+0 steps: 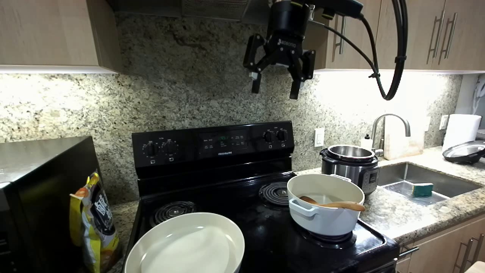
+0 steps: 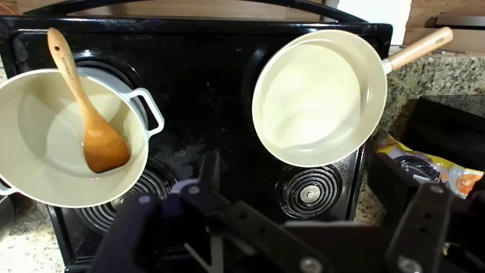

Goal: Use the spatula to mix the water in the pot

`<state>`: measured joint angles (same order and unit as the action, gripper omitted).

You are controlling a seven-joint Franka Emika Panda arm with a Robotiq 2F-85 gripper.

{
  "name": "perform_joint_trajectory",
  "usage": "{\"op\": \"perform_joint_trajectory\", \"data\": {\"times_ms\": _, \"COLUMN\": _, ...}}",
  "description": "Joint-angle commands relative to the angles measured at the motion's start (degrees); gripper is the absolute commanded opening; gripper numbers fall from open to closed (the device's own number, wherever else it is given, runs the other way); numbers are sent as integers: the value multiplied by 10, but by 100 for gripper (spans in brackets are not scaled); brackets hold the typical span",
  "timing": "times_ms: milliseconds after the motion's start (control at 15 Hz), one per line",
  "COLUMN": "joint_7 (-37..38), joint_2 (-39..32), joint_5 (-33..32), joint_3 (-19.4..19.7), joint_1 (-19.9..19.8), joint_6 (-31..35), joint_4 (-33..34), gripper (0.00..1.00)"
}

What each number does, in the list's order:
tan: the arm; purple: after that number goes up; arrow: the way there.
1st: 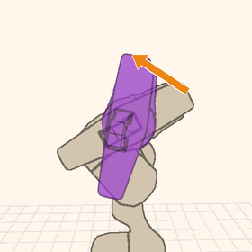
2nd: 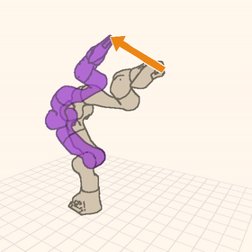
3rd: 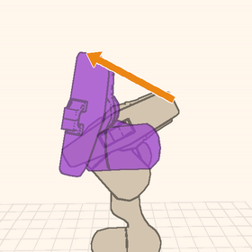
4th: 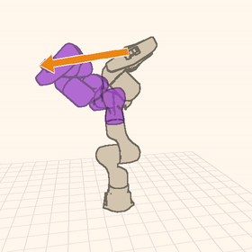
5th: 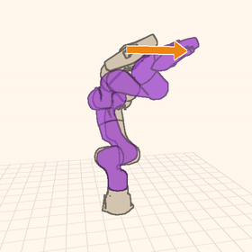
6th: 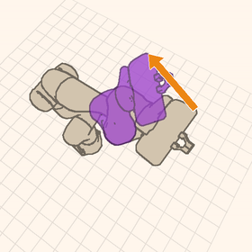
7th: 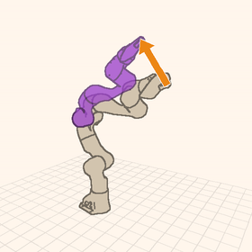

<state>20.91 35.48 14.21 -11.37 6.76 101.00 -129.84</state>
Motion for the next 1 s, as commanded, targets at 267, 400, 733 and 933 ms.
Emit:
{"op": "perform_joint_trajectory", "data": {"times_ms": 267, "joint_7": -37, "joint_2": -7, "joint_5": -39, "joint_3": 26, "joint_1": -29, "joint_6": -15, "joint_4": -22, "gripper": 100}}
{"op": "perform_joint_trajectory", "data": {"times_ms": 400, "joint_7": -51, "joint_2": -12, "joint_5": -62, "joint_3": 38, "joint_1": -41, "joint_6": -12, "joint_4": -36, "gripper": 100}}
{"op": "perform_joint_trajectory", "data": {"times_ms": 733, "joint_7": -64, "joint_2": -40, "joint_5": -130, "joint_3": 76, "joint_1": -84, "joint_6": -3, "joint_4": -54, "gripper": 100}}
{"op": "perform_joint_trajectory", "data": {"times_ms": 933, "joint_7": -55, "joint_2": -41, "joint_5": -112, "joint_3": 82, "joint_1": -87, "joint_6": -5, "joint_4": -53, "gripper": 100}}
